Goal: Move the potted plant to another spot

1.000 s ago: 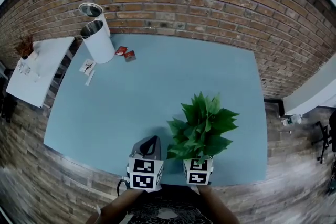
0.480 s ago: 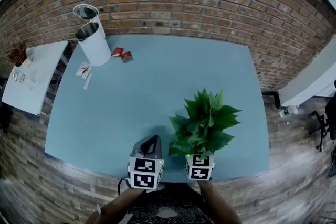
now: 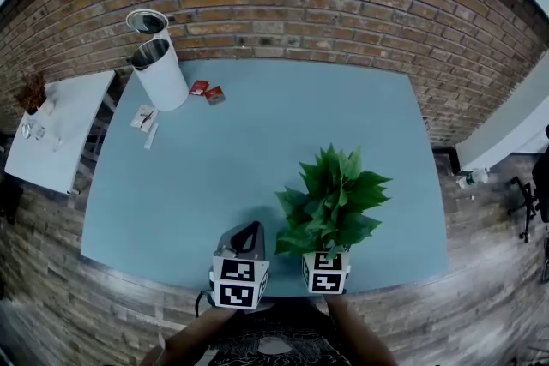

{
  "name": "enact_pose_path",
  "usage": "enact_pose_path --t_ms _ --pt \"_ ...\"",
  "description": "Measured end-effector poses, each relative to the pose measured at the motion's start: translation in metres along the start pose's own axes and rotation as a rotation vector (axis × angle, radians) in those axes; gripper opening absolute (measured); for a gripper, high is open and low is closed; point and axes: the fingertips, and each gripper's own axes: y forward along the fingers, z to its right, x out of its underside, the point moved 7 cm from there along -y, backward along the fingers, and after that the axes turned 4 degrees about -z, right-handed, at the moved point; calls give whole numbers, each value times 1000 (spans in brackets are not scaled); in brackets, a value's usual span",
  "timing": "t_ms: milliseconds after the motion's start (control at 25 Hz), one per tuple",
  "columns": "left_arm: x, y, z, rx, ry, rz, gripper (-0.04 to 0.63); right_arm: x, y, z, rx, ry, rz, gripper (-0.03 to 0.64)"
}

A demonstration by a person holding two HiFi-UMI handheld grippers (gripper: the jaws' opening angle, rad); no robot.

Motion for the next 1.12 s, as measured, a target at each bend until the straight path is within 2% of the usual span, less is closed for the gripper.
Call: enact_pose_path --t_ms 1120 --pt "15 -36 -48 -38 -43 30 -3 -5 7 -66 -54 -45 -14 488"
